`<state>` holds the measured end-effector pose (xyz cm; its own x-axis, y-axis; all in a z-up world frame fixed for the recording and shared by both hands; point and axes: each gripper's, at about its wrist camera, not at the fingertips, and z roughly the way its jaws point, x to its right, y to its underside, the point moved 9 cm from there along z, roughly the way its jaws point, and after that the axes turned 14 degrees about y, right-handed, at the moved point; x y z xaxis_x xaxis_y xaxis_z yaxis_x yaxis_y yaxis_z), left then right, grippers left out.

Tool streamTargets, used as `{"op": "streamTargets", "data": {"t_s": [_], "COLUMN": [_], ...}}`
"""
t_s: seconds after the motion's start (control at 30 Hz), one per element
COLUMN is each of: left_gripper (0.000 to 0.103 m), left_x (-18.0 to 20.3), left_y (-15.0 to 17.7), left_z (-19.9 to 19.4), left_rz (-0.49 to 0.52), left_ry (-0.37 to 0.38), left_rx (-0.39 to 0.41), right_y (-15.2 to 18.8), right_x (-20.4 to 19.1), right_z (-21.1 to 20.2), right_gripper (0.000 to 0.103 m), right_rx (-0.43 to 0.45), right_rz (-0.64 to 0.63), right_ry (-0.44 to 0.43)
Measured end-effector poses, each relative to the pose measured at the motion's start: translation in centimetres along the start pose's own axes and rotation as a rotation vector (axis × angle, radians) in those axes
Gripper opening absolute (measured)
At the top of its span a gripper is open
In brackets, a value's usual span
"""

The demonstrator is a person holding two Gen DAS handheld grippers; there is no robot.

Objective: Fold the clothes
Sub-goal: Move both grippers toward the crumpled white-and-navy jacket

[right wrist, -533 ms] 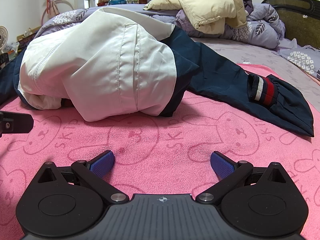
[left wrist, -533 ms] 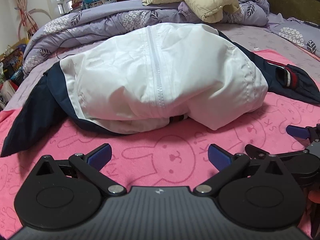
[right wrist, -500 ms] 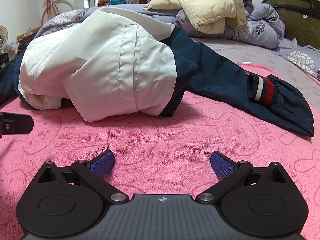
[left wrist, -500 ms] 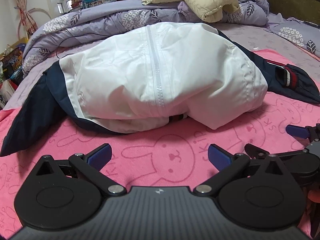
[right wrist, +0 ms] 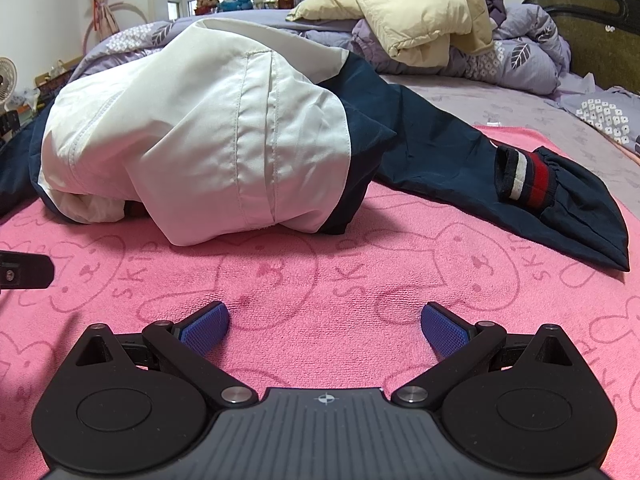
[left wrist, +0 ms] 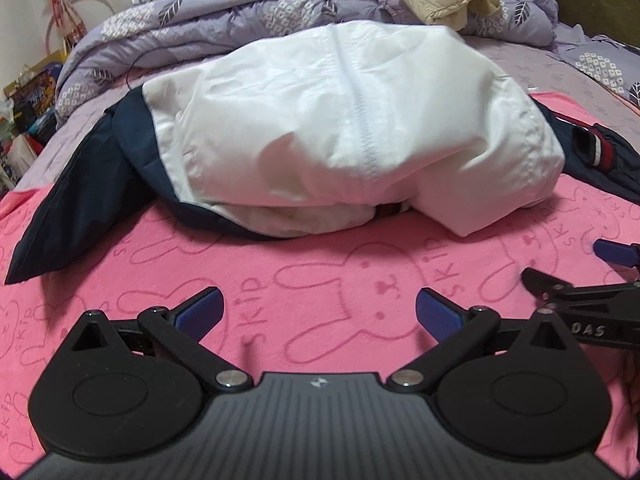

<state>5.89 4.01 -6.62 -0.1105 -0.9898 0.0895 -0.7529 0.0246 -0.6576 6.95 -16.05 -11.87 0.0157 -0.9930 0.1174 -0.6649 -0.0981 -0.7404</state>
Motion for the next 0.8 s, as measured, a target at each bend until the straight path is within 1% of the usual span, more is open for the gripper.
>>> {"op": "streamTargets", "data": {"t_s": [0.03,0.1,0.13,0.23,0.27,0.3,0.37,0.43,0.53,0.67,0.8], "left_gripper": [0.103,0.103,0.103,0.103,0.103,0.103,0.103,0.103,0.103,0.103,0.103], "left_x": [-0.2,-0.5,-0.6,-0.9,-0.9,-1.0,-1.1,-1.0,-1.0,-1.2,-1.5], "left_y": [0.0,-0.2,-0.5,-1.3,-1.6,-1.8,-2.1,-2.2,-2.4,-2.8,-3.3], "left_z": [-0.2,-0.8,-1.1,-2.0,-2.1,-2.2,-2.2,-2.1,-2.0,-1.9,-1.8], "left_rz": [-0.003,0.0,0.003,0.011,0.008,0.004,-0.015,-0.026,-0.022,-0.021,-0.037], "left_ry": [0.002,0.006,0.01,0.018,0.021,0.023,0.027,0.034,0.033,0.022,0.028], "left_rx": [-0.009,-0.018,-0.017,-0.005,-0.002,0.0,-0.011,-0.024,-0.036,-0.046,-0.041], "right_y": [0.0,-0.4,-0.7,-2.1,-2.6,-3.0,-3.8,-4.5,-5.2,-5.7,-6.4], "right_x": [-0.1,-0.5,-0.8,-1.7,-1.9,-2.1,-2.4,-2.5,-2.6,-3.0,-3.4], "right_z": [-0.3,-1.4,-2.3,-5.0,-5.7,-6.0,-6.0,-6.1,-5.8,-5.7,-5.7], "right_gripper": [0.103,0.096,0.095,0.096,0.096,0.096,0.096,0.096,0.097,0.098,0.099], "right_rx": [-0.005,-0.003,0.015,0.075,0.079,0.066,0.028,0.01,-0.012,-0.035,-0.026], "right_rz": [-0.016,-0.064,-0.092,-0.176,-0.198,-0.211,-0.206,-0.182,-0.166,-0.182,-0.201], "right_ry": [-0.004,-0.026,-0.049,-0.083,-0.097,-0.114,-0.136,-0.159,-0.135,-0.138,-0.135]}}
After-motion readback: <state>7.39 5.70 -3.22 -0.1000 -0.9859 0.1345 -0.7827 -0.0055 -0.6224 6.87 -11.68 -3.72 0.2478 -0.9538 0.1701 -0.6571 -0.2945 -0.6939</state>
